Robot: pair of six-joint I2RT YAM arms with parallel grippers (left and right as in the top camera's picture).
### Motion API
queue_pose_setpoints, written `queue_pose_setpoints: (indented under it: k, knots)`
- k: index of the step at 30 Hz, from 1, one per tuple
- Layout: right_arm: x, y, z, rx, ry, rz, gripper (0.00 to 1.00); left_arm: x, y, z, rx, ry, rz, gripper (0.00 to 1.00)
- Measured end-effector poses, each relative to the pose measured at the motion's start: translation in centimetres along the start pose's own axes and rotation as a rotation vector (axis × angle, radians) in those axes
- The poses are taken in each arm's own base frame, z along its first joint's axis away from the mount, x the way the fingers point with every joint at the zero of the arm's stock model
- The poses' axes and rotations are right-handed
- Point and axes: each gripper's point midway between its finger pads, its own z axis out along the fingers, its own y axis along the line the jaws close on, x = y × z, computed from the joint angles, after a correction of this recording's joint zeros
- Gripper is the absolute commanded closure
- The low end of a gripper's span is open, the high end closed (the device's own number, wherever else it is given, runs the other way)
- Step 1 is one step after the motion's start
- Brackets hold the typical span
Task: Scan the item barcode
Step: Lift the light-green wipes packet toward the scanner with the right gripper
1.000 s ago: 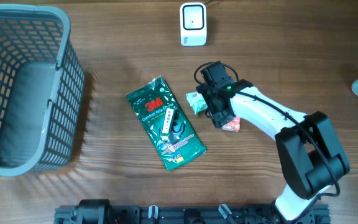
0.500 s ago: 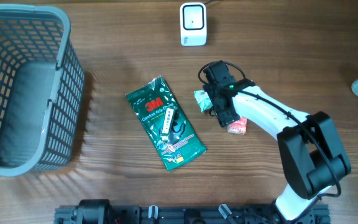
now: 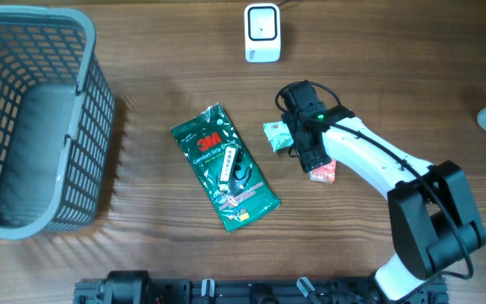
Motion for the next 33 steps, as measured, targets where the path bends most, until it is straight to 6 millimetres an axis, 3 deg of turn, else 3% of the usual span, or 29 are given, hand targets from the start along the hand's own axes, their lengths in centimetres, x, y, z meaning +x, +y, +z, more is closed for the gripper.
queue_pose_setpoints:
  k: [3,6,8,12,13,14,19,25,27,29,33]
  knots:
    - [0.1,0.5,0.6,-0.046,0.001,0.016,0.06,0.0,0.0,0.0,0.0,0.0,0.0,0.0]
    - [0.2,-0.3,1.5,-0.066,0.005,0.046,0.11,0.0,0.0,0.0,0.0,0.0,0.0,0.0]
    - [0.0,-0.6,1.6,-0.081,0.008,0.079,0.34,0.0,0.0,0.0,0.0,0.0,0.0,0.0]
    - [-0.3,-0.6,1.7,-0.084,0.005,0.105,0.52,0.0,0.0,0.0,0.0,0.0,0.0,0.0]
    - [-0.4,-0.6,1.7,-0.086,0.002,0.106,0.65,0.0,0.0,0.0,0.0,0.0,0.0,0.0]
    - [-0.4,-0.6,1.7,-0.088,-0.001,0.104,0.95,0.0,0.0,0.0,0.0,0.0,0.0,0.0]
    - [-0.6,0.5,1.3,-0.133,-0.013,0.054,0.96,0.0,0.0,0.0,0.0,0.0,0.0,0.0]
    - [-0.8,2.3,0.4,-0.228,-0.043,-0.205,0.96,0.0,0.0,0.0,0.0,0.0,0.0,0.0]
    - [-1.1,4.4,-1.9,-0.336,-0.085,-0.372,0.96,0.0,0.0,0.0,0.0,0.0,0.0,0.0]
    - [-1.6,7.0,-5.7,-0.469,-0.179,-0.612,0.96,0.0,0.0,0.0,0.0,0.0,0.0,0.0]
    - [-2.1,8.2,-10.3,-0.546,-0.321,-0.952,0.96,0.0,0.0,0.0,0.0,0.0,0.0,0.0]
